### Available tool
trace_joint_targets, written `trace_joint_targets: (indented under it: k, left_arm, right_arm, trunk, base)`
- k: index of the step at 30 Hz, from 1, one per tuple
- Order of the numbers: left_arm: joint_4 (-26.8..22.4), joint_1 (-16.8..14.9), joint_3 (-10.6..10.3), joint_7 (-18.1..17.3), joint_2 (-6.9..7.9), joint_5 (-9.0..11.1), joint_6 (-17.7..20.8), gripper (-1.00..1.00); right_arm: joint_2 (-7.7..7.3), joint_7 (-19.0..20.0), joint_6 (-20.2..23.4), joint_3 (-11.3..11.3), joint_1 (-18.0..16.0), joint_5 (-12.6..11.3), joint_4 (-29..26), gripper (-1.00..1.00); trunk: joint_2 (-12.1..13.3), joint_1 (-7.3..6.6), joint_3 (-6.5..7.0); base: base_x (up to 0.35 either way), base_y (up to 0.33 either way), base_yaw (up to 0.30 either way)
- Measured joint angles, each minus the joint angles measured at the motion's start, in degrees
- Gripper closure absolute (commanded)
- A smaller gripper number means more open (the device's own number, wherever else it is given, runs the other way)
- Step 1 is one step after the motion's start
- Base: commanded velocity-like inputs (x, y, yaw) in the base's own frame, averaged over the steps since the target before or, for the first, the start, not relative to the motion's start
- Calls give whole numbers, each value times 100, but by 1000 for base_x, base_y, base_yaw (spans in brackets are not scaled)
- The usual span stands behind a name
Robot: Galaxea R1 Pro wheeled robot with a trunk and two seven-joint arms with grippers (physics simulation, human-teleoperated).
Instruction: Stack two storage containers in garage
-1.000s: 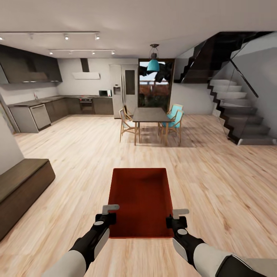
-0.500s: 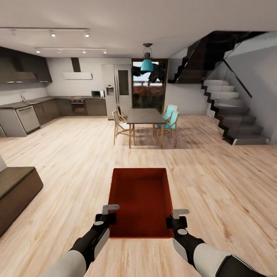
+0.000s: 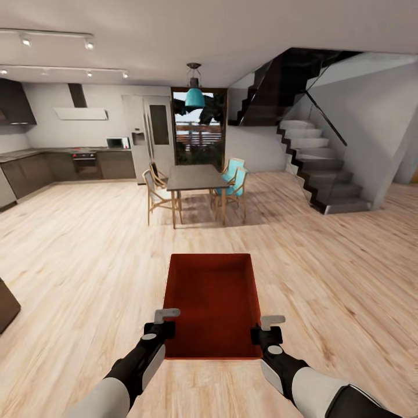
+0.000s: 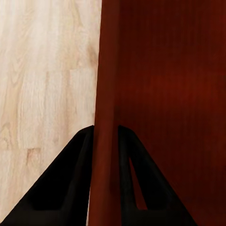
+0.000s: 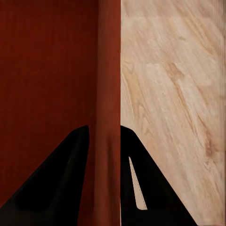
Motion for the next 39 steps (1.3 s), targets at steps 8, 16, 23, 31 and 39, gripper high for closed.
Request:
trace_joint_targets:
  k: [8,16,23,31,39]
  left_arm:
    - [-1,0,-1,0,0,0,0,100]
    - [0,0,-2,1,0,4,0,100]
    - [-1,0,-1,2,0,4,1,100]
    - [-2,0,1,2,-2,0,1,100]
    - [-2,0,-3,2,0,2,1,100]
  right_arm:
    - [0,0,0,-3,0,3,0,100]
    - [0,0,3,-1,0,3,-1,100]
    - [0,0,3,-3,0,5,-2,100]
    - [-3,3,2,-1,0,0,-3,100]
    - [-1,4,0,0,0,-3,-1,100]
  trunk:
    - [0,0,0]
    - [0,0,0]
    - [0,0,0]
    - [0,0,0]
    - [0,0,0]
  base:
    - [321,0,-250]
    - [321,0,-250]
    - [321,59,-250]
    - [321,89,-250]
    - [321,89,-250]
